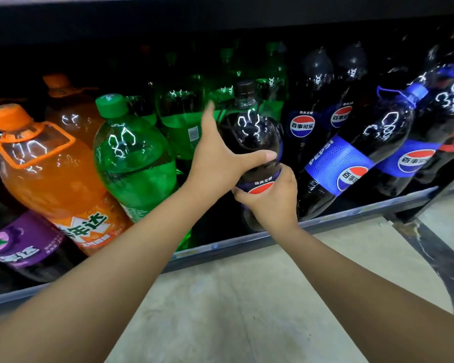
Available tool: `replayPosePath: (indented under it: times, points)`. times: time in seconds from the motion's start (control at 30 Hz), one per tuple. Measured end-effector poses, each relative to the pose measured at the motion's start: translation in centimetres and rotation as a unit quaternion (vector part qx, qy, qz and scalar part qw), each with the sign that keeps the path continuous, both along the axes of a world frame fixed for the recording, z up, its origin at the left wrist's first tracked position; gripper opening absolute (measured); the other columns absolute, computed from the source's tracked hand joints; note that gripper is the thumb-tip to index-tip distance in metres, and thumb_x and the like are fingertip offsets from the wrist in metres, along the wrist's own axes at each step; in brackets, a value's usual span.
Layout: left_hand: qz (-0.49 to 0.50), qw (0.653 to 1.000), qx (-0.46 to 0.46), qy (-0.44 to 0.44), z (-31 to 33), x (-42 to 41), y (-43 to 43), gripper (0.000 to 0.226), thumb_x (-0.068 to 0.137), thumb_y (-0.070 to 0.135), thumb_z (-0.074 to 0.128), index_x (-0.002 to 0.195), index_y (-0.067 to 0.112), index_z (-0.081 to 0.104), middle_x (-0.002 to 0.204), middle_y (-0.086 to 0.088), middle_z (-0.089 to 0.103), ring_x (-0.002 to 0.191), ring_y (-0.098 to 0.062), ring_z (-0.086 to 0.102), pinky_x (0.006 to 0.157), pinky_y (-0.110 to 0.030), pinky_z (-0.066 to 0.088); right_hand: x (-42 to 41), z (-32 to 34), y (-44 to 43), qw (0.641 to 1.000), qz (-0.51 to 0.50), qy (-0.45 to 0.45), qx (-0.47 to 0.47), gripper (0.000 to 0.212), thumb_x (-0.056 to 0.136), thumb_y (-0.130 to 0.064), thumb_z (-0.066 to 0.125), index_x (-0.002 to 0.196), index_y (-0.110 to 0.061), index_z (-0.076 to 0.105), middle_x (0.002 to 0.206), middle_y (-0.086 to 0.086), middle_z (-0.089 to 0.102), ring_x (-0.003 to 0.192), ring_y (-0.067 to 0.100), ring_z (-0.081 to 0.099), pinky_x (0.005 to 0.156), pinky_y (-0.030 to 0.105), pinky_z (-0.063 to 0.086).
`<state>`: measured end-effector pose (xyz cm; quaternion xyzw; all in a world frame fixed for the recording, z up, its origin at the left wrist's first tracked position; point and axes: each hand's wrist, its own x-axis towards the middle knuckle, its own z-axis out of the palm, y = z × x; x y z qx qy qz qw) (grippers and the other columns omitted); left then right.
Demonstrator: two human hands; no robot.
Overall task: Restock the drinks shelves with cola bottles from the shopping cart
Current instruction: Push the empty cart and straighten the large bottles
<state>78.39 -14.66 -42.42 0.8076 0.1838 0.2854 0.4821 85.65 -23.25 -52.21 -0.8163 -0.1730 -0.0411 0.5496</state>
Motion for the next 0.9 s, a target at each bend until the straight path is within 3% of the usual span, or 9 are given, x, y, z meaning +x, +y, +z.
replayPosePath:
  times: [0.07,0.13,0.23,0.33,0.47,0.63,0.8,0.9]
  points:
    - [-0.012,0.999,0.012,0.030,-0.4,0.5,0.0,0.086,0.059,0.032,0.091,0.128,0.027,0.039,0.106,0.026,0.051,0.092,0.021,0.049,0.082,0.002,0.040,0.3,-0.2,-0.3,0.999,-0.006,0.027,0.020,0.094,0.037,-0.054,0.084,0.115,-0.013,0.049,0.110,0.000,0.056,0.106,0.022,0.055,0.090,0.041,0.051]
    - [-0.017,0.999,0.034,0.033,-0.4,0.8,-0.1,0.076,0.060,0.034,0.090,0.120,0.028,0.045,0.102,0.027,0.053,0.088,0.023,0.049,0.072,0.006,0.036,0.6,-0.1,-0.7,0.999,-0.006,0.044,0.031,0.086,0.039,-0.048,0.088,0.108,-0.018,0.048,0.108,0.000,0.058,0.103,0.020,0.058,0.089,0.039,0.052]
    - [-0.016,0.998,0.045,0.027,-0.2,0.9,-0.3,0.082,0.060,0.037,0.089,0.130,0.026,0.047,0.116,0.019,0.058,0.104,0.005,0.053,0.079,-0.002,0.039,0.8,0.1,-1.0,0.998,0.006,0.052,0.041,0.082,0.042,-0.041,0.092,0.107,-0.022,0.046,0.109,0.000,0.060,0.102,0.015,0.059,0.090,0.033,0.052]
    - [-0.011,0.998,0.054,0.022,0.0,0.6,-0.2,0.084,0.060,0.037,0.089,0.132,0.027,0.047,0.107,0.025,0.054,0.092,0.016,0.049,0.073,0.005,0.036,0.6,0.0,-0.6,0.997,0.016,0.065,0.044,0.088,0.041,-0.042,0.093,0.113,-0.018,0.047,0.110,-0.002,0.059,0.102,0.013,0.059,0.087,0.026,0.052]
    - [0.014,0.996,0.077,0.036,0.3,-0.4,0.7,0.082,0.061,0.036,0.088,0.131,0.024,0.047,0.092,0.033,0.046,0.077,0.032,0.040,0.068,0.010,0.030,-0.2,-0.3,0.5,0.996,0.033,0.075,0.045,0.090,0.040,-0.047,0.091,0.113,-0.021,0.045,0.110,-0.003,0.057,0.104,0.014,0.057,0.089,0.029,0.053]
    - [0.047,0.994,0.092,0.041,0.6,-2.0,1.6,0.089,0.057,0.040,0.089,0.134,0.025,0.045,0.112,0.021,0.054,0.104,0.003,0.049,0.076,-0.001,0.031,-1.5,-0.2,1.8,0.993,0.071,0.087,0.036,0.090,0.041,-0.047,0.091,0.113,-0.020,0.044,0.111,-0.003,0.056,0.104,0.013,0.056,0.086,0.027,0.052]
    - [0.061,0.994,0.079,0.032,0.5,-3.3,1.8,0.086,0.061,0.031,0.088,0.133,0.026,0.041,0.097,0.029,0.048,0.087,0.015,0.047,0.067,0.005,0.034,-2.6,0.0,2.4,0.989,0.103,0.097,0.033,0.088,0.043,-0.042,0.091,0.114,-0.019,0.045,0.110,-0.003,0.056,0.100,0.011,0.058,0.080,0.021,0.050]
    - [0.062,0.995,0.072,0.029,0.6,-3.5,1.6,0.090,0.062,0.031,0.088,0.137,0.025,0.038,0.109,0.021,0.049,0.098,0.003,0.049,0.071,-0.001,0.034,-2.7,0.0,2.4,0.988,0.115,0.096,0.026,0.089,0.042,-0.044,0.090,0.114,-0.019,0.045,0.110,-0.003,0.055,0.101,0.012,0.057,0.080,0.022,0.050]
